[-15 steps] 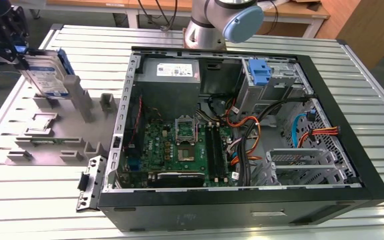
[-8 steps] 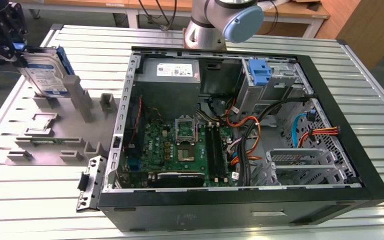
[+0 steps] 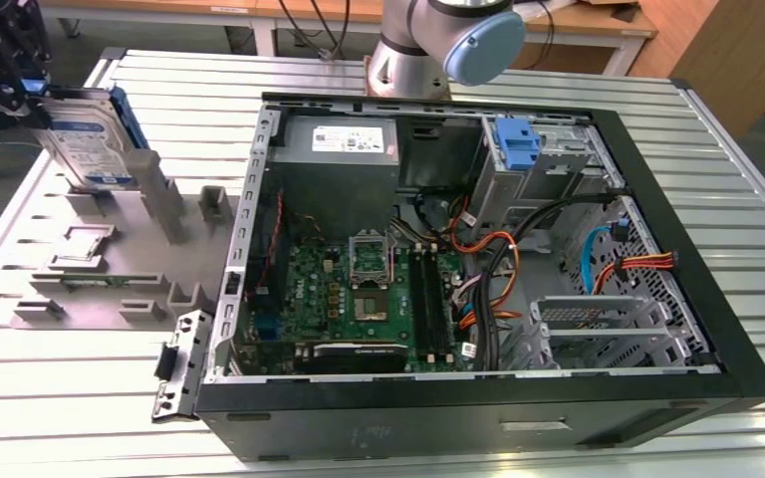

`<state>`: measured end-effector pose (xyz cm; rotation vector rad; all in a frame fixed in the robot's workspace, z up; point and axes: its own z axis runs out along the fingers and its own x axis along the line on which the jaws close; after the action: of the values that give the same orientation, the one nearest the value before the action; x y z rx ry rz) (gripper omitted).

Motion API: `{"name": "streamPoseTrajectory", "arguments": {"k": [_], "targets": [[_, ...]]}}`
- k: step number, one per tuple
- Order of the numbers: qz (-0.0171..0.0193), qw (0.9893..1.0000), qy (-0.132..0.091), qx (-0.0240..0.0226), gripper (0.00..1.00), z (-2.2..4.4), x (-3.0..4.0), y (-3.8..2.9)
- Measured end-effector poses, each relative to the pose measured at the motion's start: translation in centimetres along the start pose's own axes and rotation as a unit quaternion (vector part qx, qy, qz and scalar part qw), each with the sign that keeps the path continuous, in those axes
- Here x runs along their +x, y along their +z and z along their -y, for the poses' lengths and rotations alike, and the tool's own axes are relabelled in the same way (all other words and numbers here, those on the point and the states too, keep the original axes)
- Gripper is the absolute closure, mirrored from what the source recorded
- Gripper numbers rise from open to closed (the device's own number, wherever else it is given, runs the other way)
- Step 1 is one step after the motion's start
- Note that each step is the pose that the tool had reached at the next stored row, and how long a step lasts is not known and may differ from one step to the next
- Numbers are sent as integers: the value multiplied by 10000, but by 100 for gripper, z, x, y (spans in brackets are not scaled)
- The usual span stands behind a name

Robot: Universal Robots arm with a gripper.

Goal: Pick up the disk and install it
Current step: 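Pick up the disk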

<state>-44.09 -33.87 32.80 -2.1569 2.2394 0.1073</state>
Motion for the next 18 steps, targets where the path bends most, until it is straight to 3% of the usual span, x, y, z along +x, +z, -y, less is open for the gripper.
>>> {"name": "streamPoseTrajectory", "arguments": {"k": [18], "targets": [[0,10000,0,0,63,-2,-4,-61]]}}
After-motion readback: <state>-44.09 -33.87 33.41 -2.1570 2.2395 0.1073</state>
